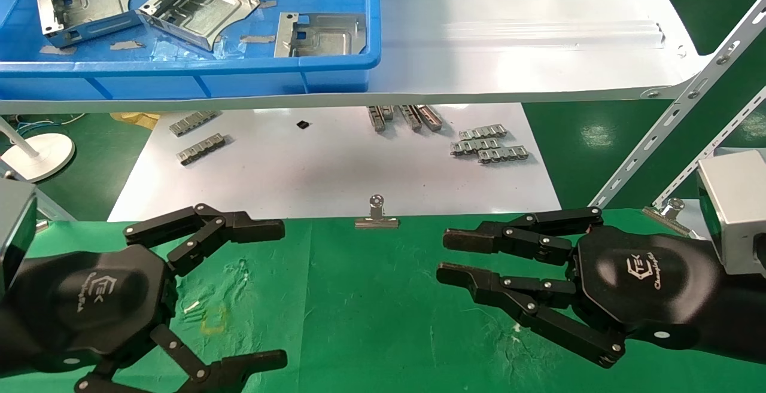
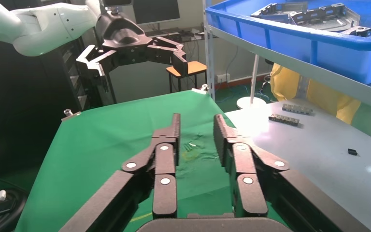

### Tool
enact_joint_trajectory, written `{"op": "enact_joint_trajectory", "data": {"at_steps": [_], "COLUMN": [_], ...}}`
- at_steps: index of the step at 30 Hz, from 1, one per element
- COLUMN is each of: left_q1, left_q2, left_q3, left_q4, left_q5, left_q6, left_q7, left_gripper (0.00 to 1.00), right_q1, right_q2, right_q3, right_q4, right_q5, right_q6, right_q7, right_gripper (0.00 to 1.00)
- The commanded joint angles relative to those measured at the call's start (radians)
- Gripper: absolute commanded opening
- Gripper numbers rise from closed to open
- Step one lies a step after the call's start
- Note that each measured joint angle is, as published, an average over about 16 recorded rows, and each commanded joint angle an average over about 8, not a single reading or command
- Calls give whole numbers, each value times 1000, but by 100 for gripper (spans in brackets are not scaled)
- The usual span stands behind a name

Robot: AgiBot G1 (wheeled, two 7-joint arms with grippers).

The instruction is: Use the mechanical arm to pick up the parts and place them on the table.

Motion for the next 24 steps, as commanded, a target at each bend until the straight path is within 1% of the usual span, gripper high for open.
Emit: {"op": "enact_joint_trajectory", "data": {"at_steps": [1,24], "left_q1": [0,0], "left_q2": [0,0], "left_q3": [0,0], "left_q4": [0,0], "left_q5": [0,0], "left_q6": [0,0], "left_q7": [0,0], "left_gripper": [100,100], "right_q1": [0,0], "right_q2": [0,0], "right_q3": [0,0], "right_q4": [0,0], "right_q5": [0,0], "right_q6": [0,0], "right_q7": [0,0], "right_gripper": [0,0]}}
